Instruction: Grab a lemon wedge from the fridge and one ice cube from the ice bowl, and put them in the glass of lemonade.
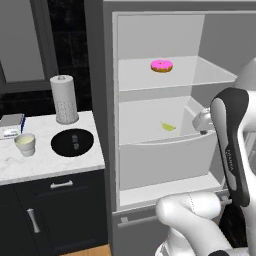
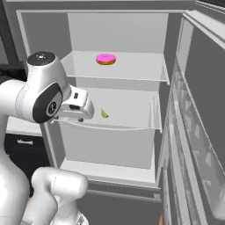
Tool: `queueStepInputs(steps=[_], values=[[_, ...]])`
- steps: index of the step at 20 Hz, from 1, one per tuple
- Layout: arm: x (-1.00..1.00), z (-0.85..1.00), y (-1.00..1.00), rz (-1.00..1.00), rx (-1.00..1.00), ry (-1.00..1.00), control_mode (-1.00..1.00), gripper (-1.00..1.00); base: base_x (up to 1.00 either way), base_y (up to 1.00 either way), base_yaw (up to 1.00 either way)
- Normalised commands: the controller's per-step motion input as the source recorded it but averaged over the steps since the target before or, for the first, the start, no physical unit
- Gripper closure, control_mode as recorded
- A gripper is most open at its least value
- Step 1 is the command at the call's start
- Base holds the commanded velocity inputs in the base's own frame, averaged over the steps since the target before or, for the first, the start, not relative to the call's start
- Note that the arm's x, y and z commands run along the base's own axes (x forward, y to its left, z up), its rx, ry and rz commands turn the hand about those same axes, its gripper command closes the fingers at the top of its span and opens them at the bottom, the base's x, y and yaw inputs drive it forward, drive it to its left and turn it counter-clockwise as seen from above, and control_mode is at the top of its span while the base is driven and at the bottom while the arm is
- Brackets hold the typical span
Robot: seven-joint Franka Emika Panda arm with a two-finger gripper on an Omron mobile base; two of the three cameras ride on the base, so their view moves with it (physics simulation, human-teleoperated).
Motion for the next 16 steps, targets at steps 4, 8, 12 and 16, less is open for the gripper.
queueStepInputs(steps=[4, 8, 12, 16], values=[[0.00, 0.00, 0.00, 0.00, 0.00, 0.00, 1.00, -1.00, 0.39, -0.15, 0.01], [0.00, 0.00, 0.00, 0.00, 0.00, 0.00, 1.00, -1.00, 0.47, -0.18, 0.04], [0.10, -0.09, -0.04, 0.01, 0.00, 0.00, -1.00, -1.00, 0.18, -0.07, 0.01], [0.56, -0.39, -0.12, 0.03, 0.00, -0.02, -1.00, -1.00, 0.00, 0.00, 0.00]])
